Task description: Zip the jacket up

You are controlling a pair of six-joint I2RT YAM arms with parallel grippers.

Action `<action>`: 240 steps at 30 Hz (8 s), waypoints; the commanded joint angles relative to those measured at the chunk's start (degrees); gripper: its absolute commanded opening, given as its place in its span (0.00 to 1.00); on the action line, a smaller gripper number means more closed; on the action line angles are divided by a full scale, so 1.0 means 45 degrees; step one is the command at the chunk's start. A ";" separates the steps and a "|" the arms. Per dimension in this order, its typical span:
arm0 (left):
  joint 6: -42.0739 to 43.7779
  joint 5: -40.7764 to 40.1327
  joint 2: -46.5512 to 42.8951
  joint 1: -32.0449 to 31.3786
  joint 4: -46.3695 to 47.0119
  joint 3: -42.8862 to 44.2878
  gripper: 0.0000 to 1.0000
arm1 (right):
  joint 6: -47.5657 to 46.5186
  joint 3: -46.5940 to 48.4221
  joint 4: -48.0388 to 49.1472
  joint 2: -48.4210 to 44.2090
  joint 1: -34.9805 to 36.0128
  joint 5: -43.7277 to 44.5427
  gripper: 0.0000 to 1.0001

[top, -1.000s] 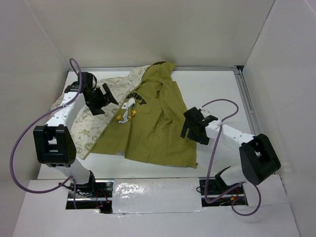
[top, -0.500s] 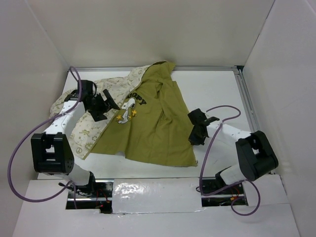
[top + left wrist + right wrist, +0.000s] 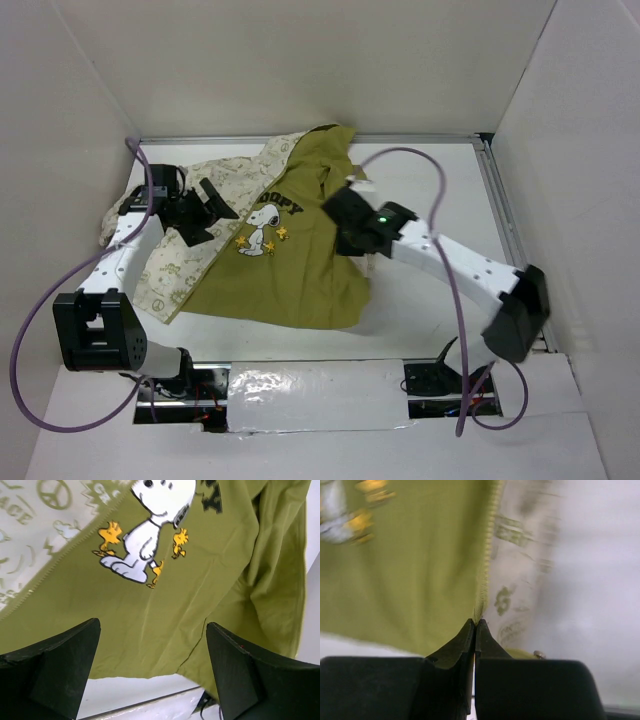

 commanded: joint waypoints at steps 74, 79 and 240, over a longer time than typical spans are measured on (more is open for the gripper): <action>0.3709 0.3544 0.8617 0.0018 -0.1043 0.9771 0.99 | -0.2368 0.5961 0.4271 0.7183 -0.6447 -0.7792 1.00; 0.3748 0.3466 0.8404 0.0331 -0.1044 0.9403 0.99 | -0.1568 0.6982 0.4385 0.8890 -0.6172 -0.8593 1.00; 0.1698 0.1122 0.6980 -0.4922 0.0109 0.4871 0.99 | 0.1908 -0.6141 0.2180 -0.4250 0.4320 0.0333 1.00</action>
